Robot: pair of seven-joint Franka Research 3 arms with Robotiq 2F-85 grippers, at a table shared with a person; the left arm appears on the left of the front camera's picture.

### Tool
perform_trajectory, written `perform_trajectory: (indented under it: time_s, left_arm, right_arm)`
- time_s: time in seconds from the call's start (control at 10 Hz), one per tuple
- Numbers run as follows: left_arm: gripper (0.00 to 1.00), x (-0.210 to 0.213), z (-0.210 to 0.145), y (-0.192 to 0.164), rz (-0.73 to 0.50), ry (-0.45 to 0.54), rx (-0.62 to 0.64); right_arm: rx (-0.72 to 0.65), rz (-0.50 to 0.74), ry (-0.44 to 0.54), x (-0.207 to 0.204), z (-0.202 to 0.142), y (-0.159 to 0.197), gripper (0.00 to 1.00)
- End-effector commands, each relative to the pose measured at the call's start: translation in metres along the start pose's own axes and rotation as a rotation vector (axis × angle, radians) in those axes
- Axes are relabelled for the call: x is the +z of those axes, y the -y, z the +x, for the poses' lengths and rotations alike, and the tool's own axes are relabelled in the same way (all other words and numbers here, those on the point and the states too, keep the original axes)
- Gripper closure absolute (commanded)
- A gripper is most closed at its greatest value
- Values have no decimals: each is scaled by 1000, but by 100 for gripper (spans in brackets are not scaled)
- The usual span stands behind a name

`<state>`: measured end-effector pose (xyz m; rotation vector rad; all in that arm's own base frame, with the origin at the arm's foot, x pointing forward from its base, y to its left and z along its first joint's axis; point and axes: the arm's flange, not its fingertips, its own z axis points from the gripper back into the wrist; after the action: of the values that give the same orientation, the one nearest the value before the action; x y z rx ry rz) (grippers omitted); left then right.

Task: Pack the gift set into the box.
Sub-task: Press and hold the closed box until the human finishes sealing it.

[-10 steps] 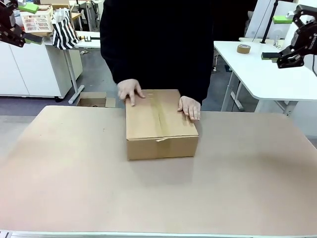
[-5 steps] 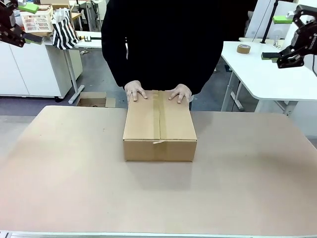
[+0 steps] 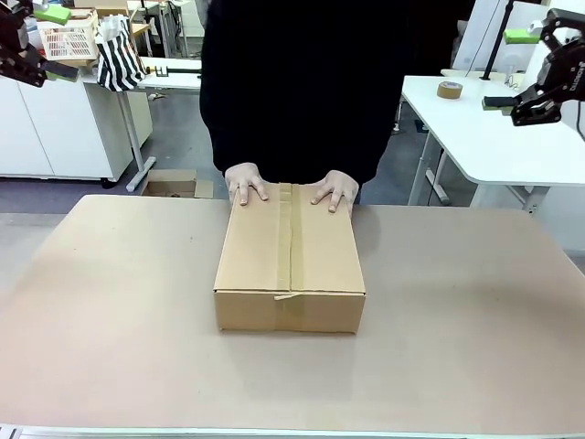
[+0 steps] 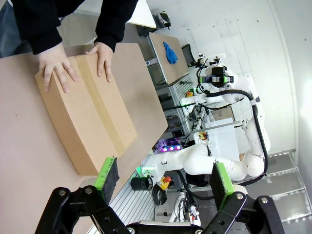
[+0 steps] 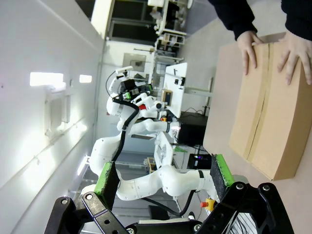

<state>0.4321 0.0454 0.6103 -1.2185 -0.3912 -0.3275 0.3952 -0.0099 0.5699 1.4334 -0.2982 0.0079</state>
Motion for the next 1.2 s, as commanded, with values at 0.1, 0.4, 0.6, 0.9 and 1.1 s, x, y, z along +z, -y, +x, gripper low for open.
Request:
perform_trajectory:
  time_s: [0.1,0.4,0.6,0.9,1.1]
  left_arm:
    - [0,2,-3,2,2,-9,7]
    - [0,2,-3,2,2,-9,7]
    - [0,2,-3,2,2,-9,7]
    - [0,-35,-4,11,196,230,-549]
    - [0,-80,-14,11,168,247,-913]
  right_arm:
    - [-11,-11,-1,0,2,-3,0]
    - [-11,-11,-1,0,2,-3,0]
    - [-11,-11,-1,0,2,-3,0]
    - [375,-79,-123,-46,13,10,0]
    - [776,0,-298,-95,6,25,0]
